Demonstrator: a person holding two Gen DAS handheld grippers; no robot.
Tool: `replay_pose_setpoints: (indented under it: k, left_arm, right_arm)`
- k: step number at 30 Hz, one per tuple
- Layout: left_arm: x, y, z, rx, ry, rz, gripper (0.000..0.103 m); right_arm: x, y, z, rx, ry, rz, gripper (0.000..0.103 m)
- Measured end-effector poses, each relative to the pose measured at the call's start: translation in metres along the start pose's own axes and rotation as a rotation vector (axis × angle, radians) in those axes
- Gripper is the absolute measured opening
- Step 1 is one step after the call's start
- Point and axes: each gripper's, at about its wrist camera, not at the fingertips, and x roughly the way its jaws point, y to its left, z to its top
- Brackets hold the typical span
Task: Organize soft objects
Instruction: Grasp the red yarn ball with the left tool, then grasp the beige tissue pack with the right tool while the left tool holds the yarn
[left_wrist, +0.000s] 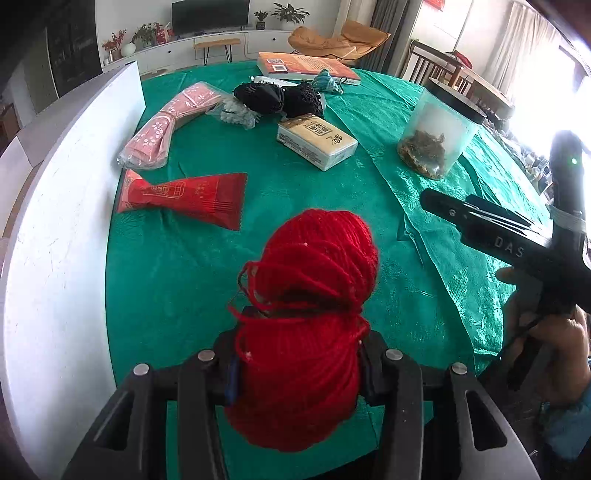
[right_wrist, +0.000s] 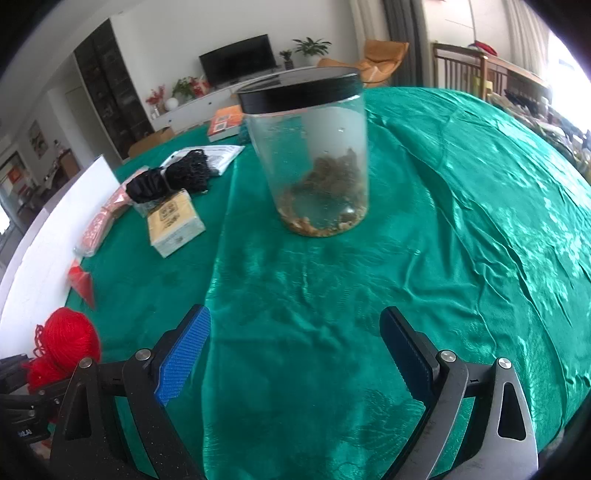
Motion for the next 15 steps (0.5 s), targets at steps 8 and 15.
replay_pose_setpoints:
  k: [8, 15]
  left_arm:
    - [-0.002, 0.016, -0.008, -0.036, -0.002, 0.018, 0.047]
    - [0.001, 0.027, -0.010, -0.056, 0.002, 0.022, 0.047]
  right_arm:
    - [0.082, 0.097, 0.077, -0.335, 0.144, 0.143, 0.092]
    - [0.120, 0.124, 0.085, -0.367, 0.239, 0.113, 0.055]
